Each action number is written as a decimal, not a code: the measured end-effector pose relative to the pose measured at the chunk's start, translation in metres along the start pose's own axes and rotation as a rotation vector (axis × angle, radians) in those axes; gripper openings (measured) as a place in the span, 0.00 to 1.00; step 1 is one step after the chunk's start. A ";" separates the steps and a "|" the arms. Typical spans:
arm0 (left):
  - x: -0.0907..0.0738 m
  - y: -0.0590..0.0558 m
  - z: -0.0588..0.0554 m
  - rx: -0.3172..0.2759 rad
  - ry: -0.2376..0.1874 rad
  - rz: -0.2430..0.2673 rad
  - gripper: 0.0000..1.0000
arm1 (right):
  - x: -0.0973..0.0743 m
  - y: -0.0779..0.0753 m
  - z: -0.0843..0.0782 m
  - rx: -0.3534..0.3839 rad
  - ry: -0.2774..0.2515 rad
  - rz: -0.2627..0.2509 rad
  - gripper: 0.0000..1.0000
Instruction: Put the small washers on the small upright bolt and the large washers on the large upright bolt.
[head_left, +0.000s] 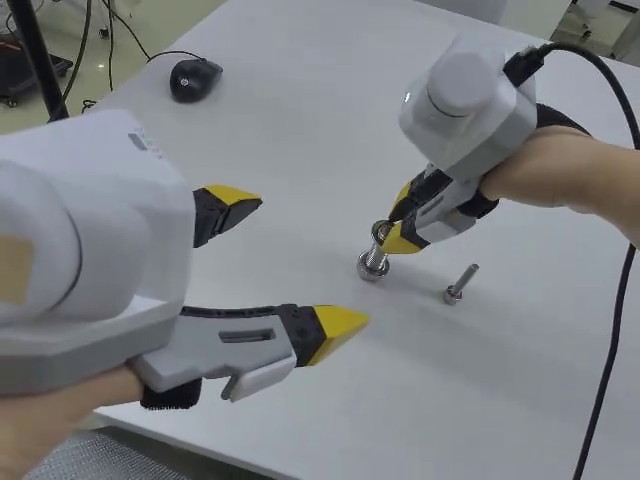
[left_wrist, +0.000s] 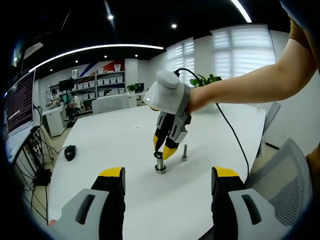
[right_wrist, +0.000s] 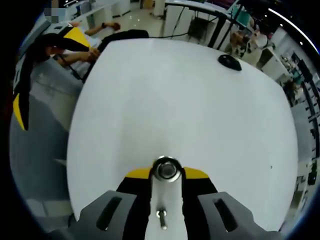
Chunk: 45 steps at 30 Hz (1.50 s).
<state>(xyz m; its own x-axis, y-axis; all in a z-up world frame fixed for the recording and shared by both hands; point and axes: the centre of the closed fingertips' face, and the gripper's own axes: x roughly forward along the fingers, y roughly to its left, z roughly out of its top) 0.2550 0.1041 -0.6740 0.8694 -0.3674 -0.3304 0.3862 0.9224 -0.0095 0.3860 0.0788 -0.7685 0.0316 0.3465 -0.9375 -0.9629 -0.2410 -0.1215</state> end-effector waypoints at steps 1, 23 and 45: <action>0.000 0.000 0.000 -0.001 0.001 0.000 0.69 | 0.002 -0.001 -0.001 0.000 0.003 0.000 0.22; 0.000 -0.001 0.000 -0.009 0.006 0.009 0.70 | 0.037 -0.004 -0.016 0.011 0.053 0.026 0.23; 0.002 -0.004 -0.003 -0.005 0.001 -0.014 0.70 | 0.027 0.001 -0.019 0.008 -0.005 0.020 0.28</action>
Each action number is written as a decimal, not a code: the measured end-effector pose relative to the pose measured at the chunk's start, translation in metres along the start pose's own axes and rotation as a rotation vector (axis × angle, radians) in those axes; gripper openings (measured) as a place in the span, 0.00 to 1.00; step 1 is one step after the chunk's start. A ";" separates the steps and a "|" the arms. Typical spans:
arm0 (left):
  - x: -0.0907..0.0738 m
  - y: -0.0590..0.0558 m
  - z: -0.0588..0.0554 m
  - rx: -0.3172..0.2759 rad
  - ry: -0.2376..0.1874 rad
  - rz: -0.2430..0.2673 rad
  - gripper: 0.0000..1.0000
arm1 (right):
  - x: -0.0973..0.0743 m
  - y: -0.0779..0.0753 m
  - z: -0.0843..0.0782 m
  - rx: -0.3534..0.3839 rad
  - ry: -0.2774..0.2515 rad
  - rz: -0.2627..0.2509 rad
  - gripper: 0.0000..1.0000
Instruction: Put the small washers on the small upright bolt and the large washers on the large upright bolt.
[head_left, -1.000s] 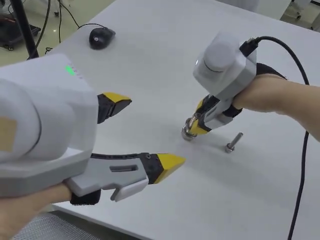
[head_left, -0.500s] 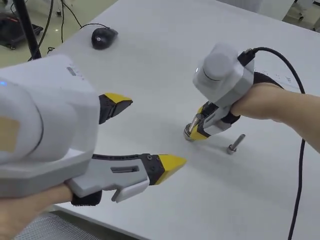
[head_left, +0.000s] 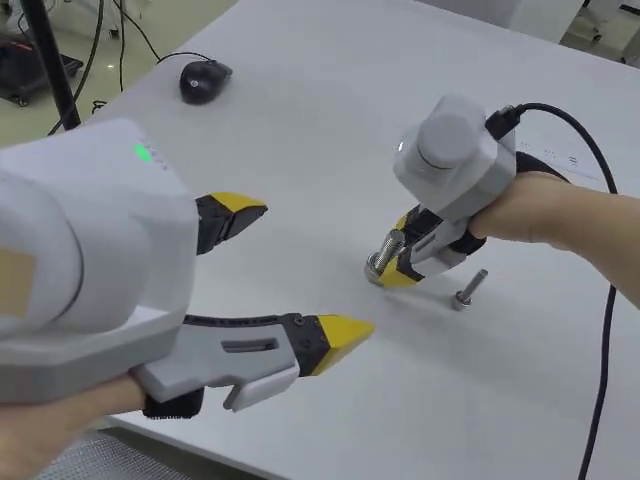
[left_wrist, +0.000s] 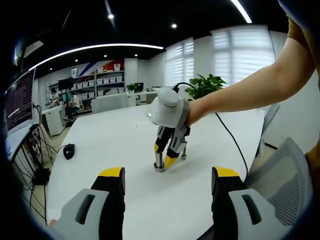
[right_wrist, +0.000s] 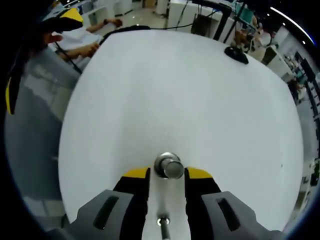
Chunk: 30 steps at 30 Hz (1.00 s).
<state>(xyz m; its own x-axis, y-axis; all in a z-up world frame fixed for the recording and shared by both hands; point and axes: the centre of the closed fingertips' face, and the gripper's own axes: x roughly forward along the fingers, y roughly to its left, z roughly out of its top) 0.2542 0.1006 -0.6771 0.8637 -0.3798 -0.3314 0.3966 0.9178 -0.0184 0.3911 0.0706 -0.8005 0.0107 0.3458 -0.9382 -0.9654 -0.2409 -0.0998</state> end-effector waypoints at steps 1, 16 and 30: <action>0.000 0.000 0.000 0.001 0.001 -0.004 0.70 | -0.002 0.000 0.000 0.007 -0.006 -0.005 0.28; 0.008 -0.021 0.012 0.043 -0.049 -0.097 0.71 | -0.053 0.028 -0.013 0.089 -0.185 -0.124 0.27; 0.007 -0.060 0.009 0.130 -0.004 -0.240 0.70 | -0.099 0.090 -0.014 0.262 -0.493 -0.165 0.27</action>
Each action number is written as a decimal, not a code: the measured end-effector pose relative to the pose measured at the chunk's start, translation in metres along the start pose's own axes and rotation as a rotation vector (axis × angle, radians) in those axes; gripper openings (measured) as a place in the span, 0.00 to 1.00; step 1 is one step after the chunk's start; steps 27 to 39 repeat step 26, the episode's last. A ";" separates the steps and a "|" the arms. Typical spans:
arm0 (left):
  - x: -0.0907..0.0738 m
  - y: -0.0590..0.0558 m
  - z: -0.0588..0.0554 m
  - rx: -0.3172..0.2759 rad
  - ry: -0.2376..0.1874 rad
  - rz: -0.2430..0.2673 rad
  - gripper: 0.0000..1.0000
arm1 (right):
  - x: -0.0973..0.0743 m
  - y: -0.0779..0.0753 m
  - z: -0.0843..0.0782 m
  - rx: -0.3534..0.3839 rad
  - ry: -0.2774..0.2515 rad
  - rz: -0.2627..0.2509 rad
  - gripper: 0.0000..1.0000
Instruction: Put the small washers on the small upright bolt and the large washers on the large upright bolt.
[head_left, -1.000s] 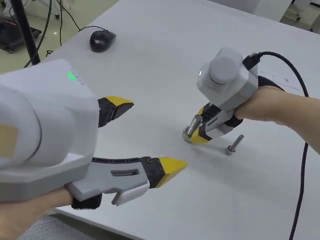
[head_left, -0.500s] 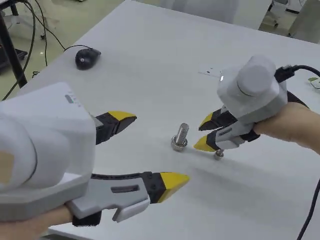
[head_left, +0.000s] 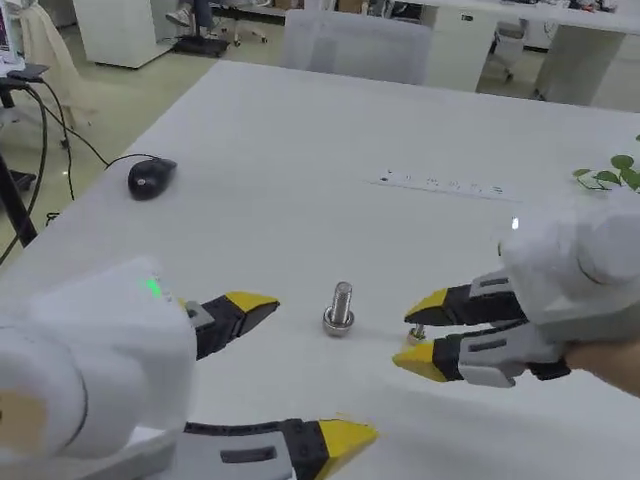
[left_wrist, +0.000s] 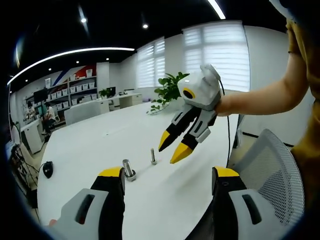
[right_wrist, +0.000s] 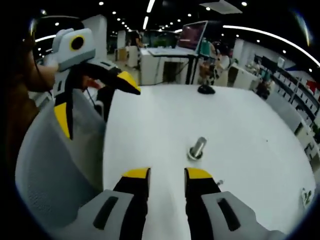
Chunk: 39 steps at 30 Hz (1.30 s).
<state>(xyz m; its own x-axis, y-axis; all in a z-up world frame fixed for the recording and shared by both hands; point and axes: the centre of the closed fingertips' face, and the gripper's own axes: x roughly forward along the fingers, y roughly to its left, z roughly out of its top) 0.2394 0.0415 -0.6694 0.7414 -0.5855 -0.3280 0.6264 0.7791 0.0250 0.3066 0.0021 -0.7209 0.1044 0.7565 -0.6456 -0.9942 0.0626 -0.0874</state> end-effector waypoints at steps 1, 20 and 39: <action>0.000 -0.005 0.002 0.009 -0.003 -0.014 0.70 | -0.005 0.003 -0.002 -0.002 -0.031 -0.009 0.28; -0.014 -0.049 0.007 0.027 -0.013 -0.165 0.70 | -0.079 0.068 -0.019 0.074 -0.394 -0.061 0.33; -0.011 -0.057 0.009 0.017 -0.019 -0.167 0.69 | -0.081 0.075 -0.020 0.076 -0.424 -0.025 0.35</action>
